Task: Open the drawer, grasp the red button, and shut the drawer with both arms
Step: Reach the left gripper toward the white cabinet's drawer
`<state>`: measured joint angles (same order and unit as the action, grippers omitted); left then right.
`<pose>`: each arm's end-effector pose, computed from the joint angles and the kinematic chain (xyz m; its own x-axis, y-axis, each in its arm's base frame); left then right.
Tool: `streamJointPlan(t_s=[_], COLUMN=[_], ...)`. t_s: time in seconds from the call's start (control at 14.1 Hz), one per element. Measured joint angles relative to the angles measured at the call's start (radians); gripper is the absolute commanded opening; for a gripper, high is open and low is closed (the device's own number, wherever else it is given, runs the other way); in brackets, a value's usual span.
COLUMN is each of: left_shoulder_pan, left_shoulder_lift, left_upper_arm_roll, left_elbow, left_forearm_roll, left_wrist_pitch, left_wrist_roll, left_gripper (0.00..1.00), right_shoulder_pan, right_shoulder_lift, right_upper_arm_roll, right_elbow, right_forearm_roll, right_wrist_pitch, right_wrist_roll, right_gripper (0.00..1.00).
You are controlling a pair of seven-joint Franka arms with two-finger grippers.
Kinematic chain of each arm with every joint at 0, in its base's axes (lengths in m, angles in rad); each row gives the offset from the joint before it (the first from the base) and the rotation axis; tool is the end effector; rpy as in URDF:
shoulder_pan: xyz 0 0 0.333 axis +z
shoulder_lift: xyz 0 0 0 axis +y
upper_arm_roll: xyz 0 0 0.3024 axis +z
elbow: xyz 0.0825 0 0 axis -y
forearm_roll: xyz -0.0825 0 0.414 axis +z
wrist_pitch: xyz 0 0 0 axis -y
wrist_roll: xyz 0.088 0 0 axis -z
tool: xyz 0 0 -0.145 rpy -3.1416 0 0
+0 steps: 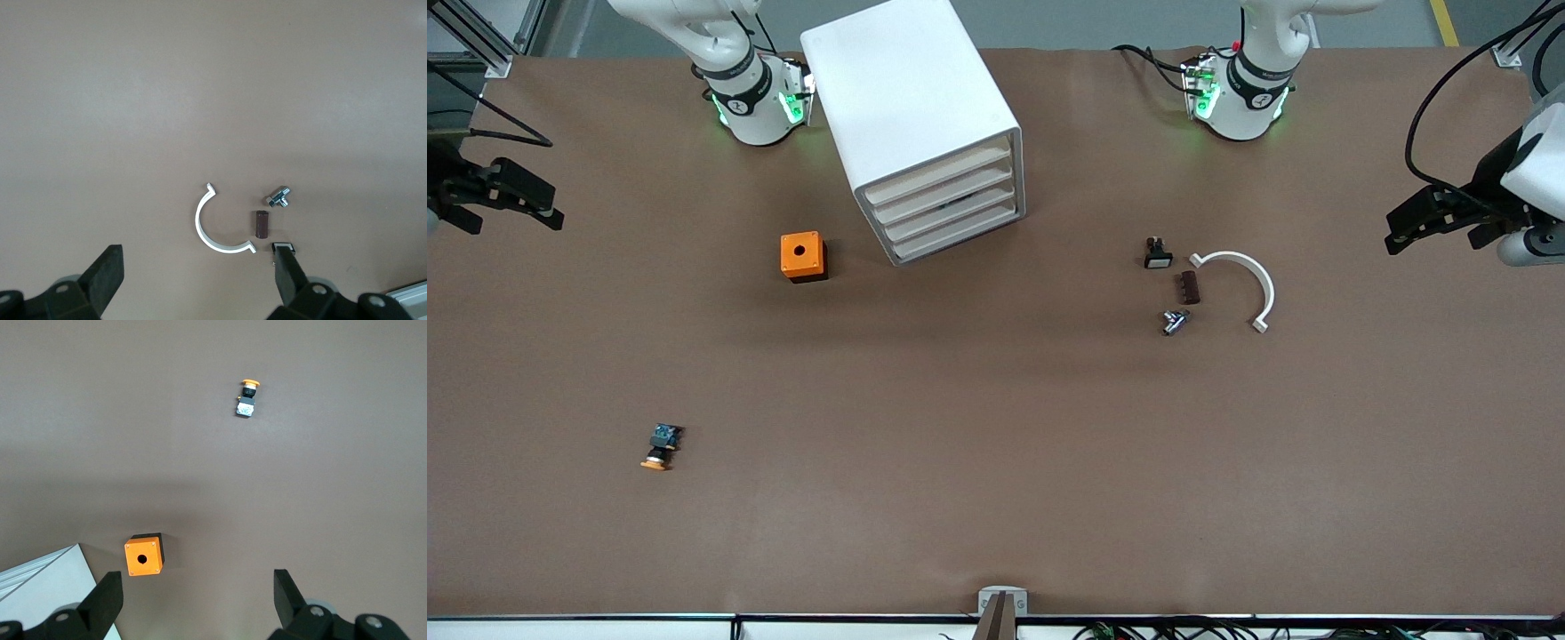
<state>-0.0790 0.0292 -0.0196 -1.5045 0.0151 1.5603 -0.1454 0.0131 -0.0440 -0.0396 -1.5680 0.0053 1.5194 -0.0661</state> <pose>0.5911 -0.0561 0.5881 0.9985 0.0470 0.0284 0.0473 -0.9988 -0.0105 0.5660 -0.0146 0.5951 0.9992 0.0399 -0.0042 0.0399 -0.9992 -0.0073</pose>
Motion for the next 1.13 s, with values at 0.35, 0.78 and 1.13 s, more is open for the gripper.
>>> streamJointPlan(t_s=[0.35, 0.78, 1.13], left_shoulder_pan=[0.005, 0.057, 0.075], left_shoulder_lift=[0.0, 0.03, 0.126], left_upper_arm_roll=[0.001, 0.012, 0.009], left_elbow=[0.0, -0.006, -0.013], left_forearm_roll=[0.0, 0.0, -0.011], left_wrist_pitch=[-0.001, -0.006, -0.007], left_wrist_roll=[0.0, 0.0, 0.001], left_gripper=[1.0, 1.0, 1.0], right_shoulder_pan=[0.0, 0.0, 0.0], right_shoulder_lift=[0.0, 0.0, 0.0], right_upper_arm_roll=[0.0, 0.0, 0.0], right_elbow=[0.0, 0.0, 0.01], right_forearm_roll=[0.0, 0.0, 0.0], right_wrist_pitch=[-0.003, -0.017, -0.017], right_wrist_roll=[0.0, 0.0, 0.0], right_gripper=[1.0, 1.0, 1.0])
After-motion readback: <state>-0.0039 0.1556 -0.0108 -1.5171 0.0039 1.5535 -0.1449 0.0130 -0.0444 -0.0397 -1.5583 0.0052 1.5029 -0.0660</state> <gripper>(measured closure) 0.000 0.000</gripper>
